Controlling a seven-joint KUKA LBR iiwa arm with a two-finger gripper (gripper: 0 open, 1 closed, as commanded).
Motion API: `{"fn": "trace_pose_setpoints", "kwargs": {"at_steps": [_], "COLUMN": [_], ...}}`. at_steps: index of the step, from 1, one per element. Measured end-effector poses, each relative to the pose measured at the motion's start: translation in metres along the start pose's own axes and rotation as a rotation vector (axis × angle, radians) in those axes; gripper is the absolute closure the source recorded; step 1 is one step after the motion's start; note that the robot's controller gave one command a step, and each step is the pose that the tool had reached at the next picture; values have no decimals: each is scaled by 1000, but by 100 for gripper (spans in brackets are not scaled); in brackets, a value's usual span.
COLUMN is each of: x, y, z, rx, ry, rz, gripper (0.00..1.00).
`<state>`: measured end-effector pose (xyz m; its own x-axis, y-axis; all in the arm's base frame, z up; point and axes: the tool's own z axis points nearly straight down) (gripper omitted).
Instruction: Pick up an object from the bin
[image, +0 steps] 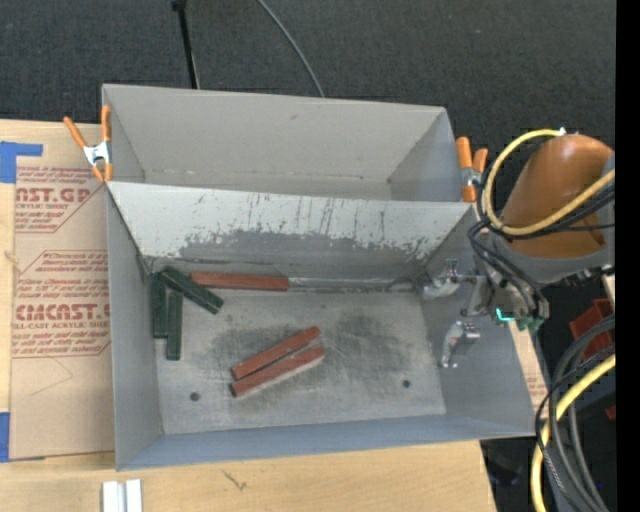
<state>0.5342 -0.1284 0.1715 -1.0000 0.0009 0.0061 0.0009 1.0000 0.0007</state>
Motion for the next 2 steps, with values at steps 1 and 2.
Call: {"fn": "trace_pose_setpoints", "kwargs": {"at_steps": [1, 2], "x": [-2, -29], "y": [0, 39], "z": [-4, 24], "rx": [1, 3], "ry": [-7, -12], "rz": [-1, -59], "gripper": [0, 0]}}
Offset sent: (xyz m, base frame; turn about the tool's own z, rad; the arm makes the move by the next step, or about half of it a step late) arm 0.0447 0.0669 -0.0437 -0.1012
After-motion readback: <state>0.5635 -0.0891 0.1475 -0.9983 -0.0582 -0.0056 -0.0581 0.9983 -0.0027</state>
